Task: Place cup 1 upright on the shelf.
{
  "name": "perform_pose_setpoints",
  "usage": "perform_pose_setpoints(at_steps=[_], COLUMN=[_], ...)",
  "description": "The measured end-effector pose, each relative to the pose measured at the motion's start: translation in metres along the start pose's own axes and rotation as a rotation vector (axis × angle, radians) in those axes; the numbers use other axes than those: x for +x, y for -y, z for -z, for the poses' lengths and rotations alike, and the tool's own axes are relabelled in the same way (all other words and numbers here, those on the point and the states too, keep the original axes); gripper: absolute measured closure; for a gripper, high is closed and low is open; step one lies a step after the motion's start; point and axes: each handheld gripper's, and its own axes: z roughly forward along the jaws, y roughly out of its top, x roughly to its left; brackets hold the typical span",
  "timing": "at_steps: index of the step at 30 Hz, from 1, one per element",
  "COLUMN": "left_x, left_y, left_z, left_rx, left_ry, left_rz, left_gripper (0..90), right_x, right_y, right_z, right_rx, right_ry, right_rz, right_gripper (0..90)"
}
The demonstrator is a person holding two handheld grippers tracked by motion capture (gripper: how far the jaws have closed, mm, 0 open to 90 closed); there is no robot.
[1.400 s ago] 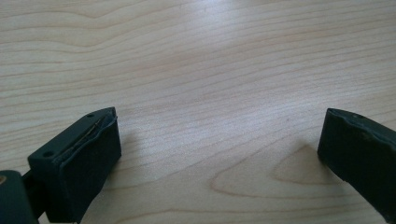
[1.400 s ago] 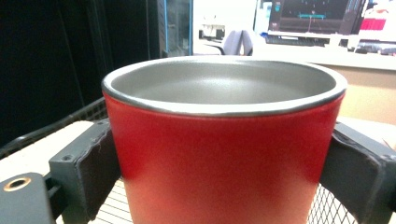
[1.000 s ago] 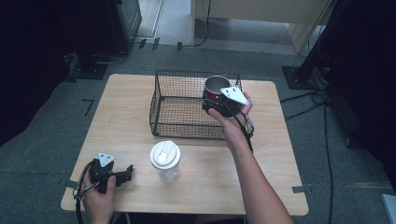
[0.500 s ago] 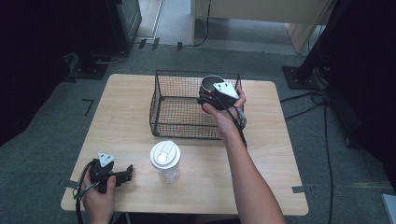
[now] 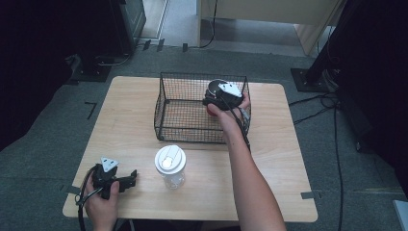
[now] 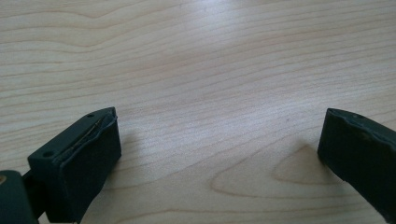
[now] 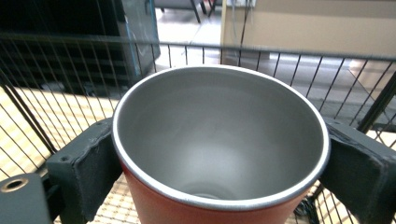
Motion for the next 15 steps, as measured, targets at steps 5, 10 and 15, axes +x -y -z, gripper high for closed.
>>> perform_pose_setpoints(at_steps=[5, 10, 15], left_x=[0.0000, 0.0000, 0.0000], left_y=[0.0000, 0.0000, 0.0000], left_z=[0.0000, 0.0000, 0.0000], left_rx=[-0.001, 0.000, -0.001], left_ry=[0.000, 0.000, 0.000], left_rz=[0.000, 0.000, 0.000], left_gripper=[0.0, 0.0, 0.0], right_x=[-0.0008, -0.0012, -0.0023], right_y=[0.0055, 0.0083, 0.0074], right_z=[-0.0043, -0.0060, -0.0053], right_rx=[0.048, 0.070, 0.083], right_ry=[0.036, 0.038, 0.026], right_rz=[0.016, 0.017, 0.001], right_gripper=[6.4, 6.3, 6.3])
